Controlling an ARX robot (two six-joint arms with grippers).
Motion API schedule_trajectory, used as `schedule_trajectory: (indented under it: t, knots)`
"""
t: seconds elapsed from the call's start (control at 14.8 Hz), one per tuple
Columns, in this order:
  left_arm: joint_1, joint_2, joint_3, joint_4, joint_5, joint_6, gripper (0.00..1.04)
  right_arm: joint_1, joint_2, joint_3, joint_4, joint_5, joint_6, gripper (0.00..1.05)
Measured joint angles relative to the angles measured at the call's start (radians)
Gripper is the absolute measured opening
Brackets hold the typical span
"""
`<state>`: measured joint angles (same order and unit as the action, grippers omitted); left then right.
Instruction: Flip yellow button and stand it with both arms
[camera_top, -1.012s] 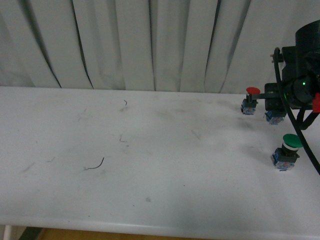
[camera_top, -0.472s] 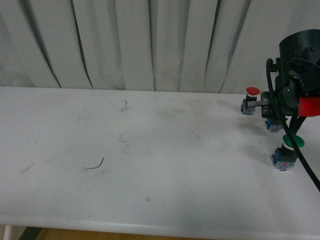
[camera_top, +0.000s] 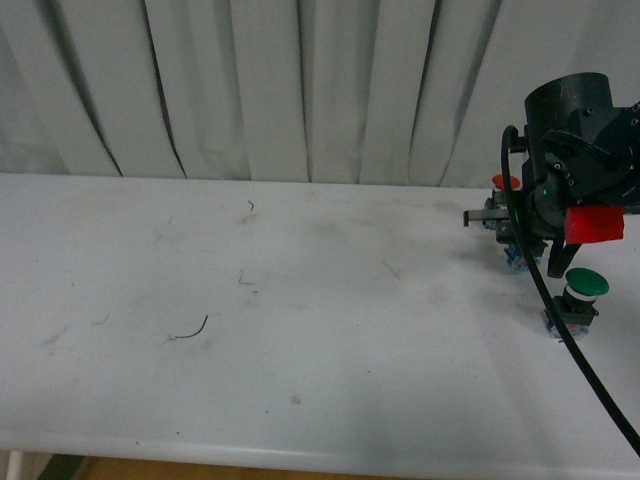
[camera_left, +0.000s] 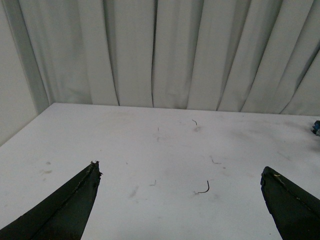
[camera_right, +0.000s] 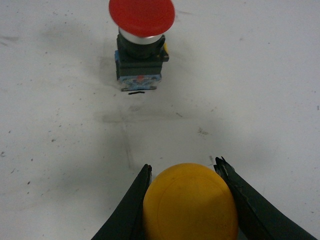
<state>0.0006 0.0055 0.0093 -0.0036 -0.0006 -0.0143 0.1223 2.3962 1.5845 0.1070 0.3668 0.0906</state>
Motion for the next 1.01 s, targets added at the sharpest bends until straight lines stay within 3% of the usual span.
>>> schedule_trajectory:
  t: [1.01]
  knots:
    - [0.0, 0.0, 0.0, 0.0, 0.0, 0.0, 0.98, -0.024, 0.033, 0.005, 0.02, 0.048, -0.013, 0.36]
